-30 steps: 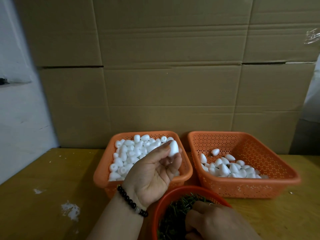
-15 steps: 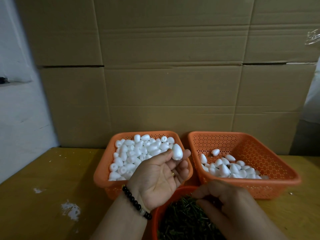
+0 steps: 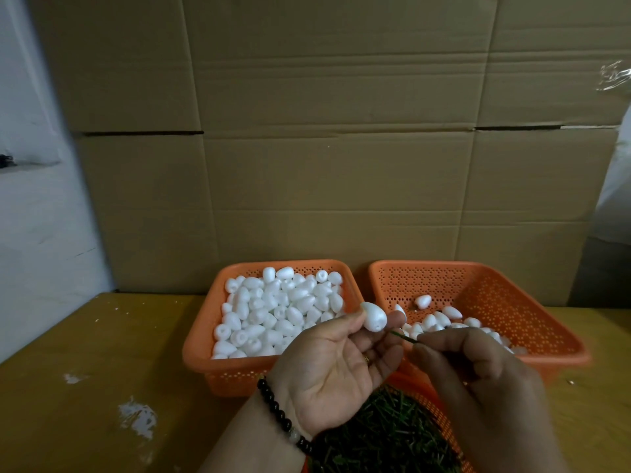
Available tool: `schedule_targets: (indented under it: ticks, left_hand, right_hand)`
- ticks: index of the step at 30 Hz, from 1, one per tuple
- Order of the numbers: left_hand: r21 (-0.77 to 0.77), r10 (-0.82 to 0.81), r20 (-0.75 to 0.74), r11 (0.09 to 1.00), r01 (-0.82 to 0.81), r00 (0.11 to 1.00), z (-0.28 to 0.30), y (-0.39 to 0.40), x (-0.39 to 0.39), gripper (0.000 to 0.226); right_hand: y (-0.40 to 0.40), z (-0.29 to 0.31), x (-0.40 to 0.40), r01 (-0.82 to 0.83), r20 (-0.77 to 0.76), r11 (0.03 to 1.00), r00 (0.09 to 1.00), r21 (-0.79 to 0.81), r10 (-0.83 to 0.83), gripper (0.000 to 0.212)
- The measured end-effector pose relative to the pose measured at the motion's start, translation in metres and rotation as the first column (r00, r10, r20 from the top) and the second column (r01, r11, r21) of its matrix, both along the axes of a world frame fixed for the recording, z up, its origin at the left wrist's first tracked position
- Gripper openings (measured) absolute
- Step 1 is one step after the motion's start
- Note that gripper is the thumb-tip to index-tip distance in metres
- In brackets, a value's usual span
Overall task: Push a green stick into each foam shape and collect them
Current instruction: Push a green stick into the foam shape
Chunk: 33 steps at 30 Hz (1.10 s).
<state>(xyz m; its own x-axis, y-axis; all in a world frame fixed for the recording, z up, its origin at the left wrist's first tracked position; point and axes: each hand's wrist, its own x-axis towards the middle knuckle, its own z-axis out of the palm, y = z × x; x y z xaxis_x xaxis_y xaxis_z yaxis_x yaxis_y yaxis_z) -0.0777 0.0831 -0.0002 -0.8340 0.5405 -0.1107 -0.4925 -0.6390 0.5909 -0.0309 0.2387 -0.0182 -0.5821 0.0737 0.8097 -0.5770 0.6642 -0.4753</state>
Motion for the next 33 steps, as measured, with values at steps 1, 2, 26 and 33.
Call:
schedule_targets:
  ticks: [1, 2, 26, 33]
  left_hand:
    - [-0.002, -0.006, -0.007, 1.000, 0.006, 1.000, 0.000, 0.001, 0.001, 0.022]
    - [-0.005, -0.015, -0.013, 1.000, 0.015, 1.000, 0.000, 0.002, 0.002, 0.021]
    - [-0.018, -0.010, -0.033, 1.000, 0.010, 0.999, 0.001, 0.009, 0.010, 0.018]
    - [-0.041, 0.004, -0.034, 0.999, -0.006, 0.999, -0.001, 0.011, 0.010, 0.020]
  right_hand:
    - [0.000, -0.001, 0.000, 0.017, -0.022, 1.000, 1.000, 0.014, -0.017, 0.018]
    - [0.000, -0.002, 0.000, 0.028, -0.045, 0.999, 0.999, 0.029, -0.027, 0.018]
    - [0.005, -0.010, -0.007, 0.044, -0.070, 0.995, 0.997, 0.092, -0.037, 0.003]
    - [0.005, -0.011, -0.008, 0.059, -0.081, 0.993, 0.995, 0.098, -0.051, 0.002]
